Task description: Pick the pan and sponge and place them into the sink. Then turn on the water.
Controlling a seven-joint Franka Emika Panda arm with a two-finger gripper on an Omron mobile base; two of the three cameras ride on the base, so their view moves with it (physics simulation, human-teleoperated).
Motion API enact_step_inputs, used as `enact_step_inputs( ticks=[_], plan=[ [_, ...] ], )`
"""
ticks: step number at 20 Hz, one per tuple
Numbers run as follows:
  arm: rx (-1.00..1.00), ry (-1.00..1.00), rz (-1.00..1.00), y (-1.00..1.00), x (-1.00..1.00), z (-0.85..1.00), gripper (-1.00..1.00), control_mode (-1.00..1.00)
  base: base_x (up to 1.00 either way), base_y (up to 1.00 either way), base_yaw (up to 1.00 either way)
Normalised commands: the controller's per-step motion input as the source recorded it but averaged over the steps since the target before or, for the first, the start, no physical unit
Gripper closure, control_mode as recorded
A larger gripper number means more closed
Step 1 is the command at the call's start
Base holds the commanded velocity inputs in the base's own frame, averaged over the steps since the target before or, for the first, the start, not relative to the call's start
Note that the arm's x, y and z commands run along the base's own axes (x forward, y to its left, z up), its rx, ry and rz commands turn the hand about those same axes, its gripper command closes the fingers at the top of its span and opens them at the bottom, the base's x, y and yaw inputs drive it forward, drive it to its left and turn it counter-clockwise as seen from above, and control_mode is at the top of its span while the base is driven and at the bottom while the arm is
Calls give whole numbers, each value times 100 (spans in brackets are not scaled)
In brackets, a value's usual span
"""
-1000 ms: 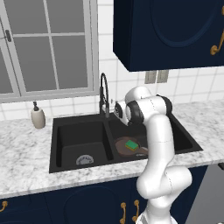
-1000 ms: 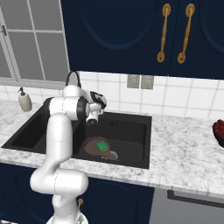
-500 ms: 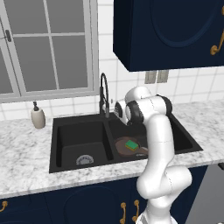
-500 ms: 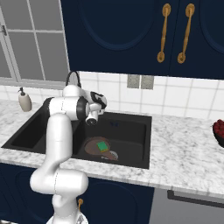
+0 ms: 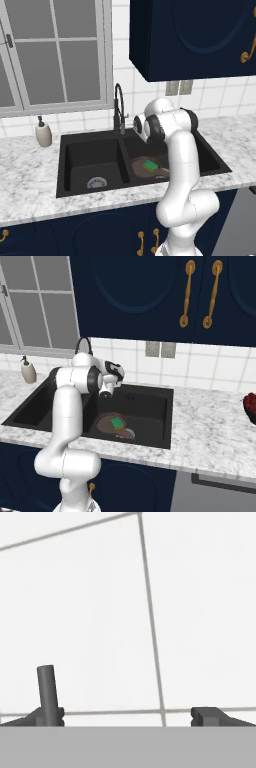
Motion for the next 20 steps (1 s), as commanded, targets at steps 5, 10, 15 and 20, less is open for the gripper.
enact_step_inputs(
  ticks=[5, 10, 15, 20],
  plan=[
    [0, 1, -1, -35, -18, 0, -100, -100, 0, 0, 0],
    [0, 1, -2, -57, -10, 0, -100, -100, 0, 0, 0],
    [0, 4, -9, -94, 0, 0, -100, -100, 0, 0, 0],
    [0, 6, -9, -100, 4, 0, -100, -100, 0, 0, 0]
  ],
)
